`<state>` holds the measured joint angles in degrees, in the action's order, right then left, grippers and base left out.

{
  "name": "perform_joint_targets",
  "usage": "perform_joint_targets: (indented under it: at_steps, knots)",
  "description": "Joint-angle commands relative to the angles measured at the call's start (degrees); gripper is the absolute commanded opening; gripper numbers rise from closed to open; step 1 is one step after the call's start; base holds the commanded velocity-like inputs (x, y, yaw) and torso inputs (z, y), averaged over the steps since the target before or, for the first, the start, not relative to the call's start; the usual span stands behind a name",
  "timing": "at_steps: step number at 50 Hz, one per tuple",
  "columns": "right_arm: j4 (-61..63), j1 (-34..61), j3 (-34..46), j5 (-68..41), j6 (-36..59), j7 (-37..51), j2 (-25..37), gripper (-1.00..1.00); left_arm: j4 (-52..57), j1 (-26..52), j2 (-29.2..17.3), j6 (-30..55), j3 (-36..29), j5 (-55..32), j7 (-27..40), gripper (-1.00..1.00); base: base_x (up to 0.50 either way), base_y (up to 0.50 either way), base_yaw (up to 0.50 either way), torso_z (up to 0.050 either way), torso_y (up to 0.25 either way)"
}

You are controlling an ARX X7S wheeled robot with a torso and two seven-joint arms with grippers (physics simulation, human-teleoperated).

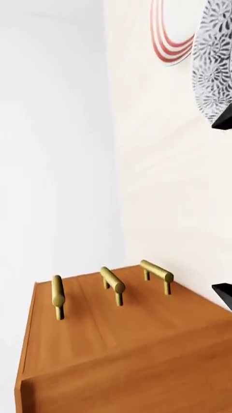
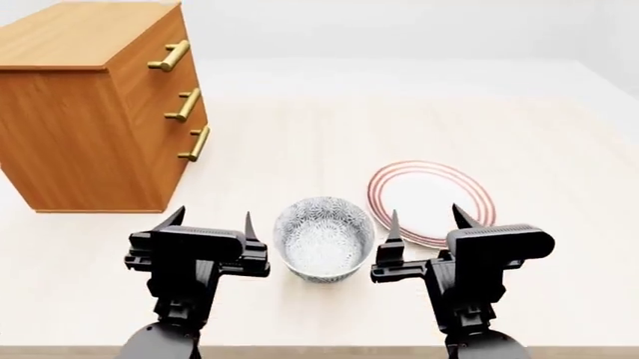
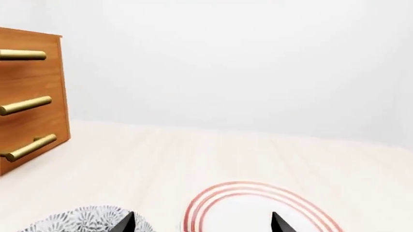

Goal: Open the bottom drawer of the cabinet.

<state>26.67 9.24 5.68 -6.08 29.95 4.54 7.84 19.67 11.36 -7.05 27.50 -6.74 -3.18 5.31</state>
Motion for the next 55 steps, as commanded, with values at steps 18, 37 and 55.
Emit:
perform_joint_targets:
  at_steps: [18, 37, 55]
  knots:
    - [0.0, 0.7, 1.7, 0.0, -0.6, 1.5, 1.4, 1.0, 0.2, 1.3, -1.3, 0.9, -0.9, -1.1, 1.6, 1.0, 0.5, 0.0, 0.0, 0.0, 0.0]
    - [-1.1, 0.7, 2.2, -1.0, -1.4, 2.0, 1.7, 1.0, -0.7, 1.0, -2.0, 0.0, -1.3, -1.8, 2.3, 1.0, 0.37, 0.0, 0.0, 0.0, 0.001]
    - [-1.3, 1.4, 3.1, -0.9, 0.1, 3.1, 2.4, 1.0, 0.6, 5.3, -4.5, 10.8, -4.5, -0.1, 2.7, 1.0, 0.0, 0.0, 0.0, 0.0, 0.0]
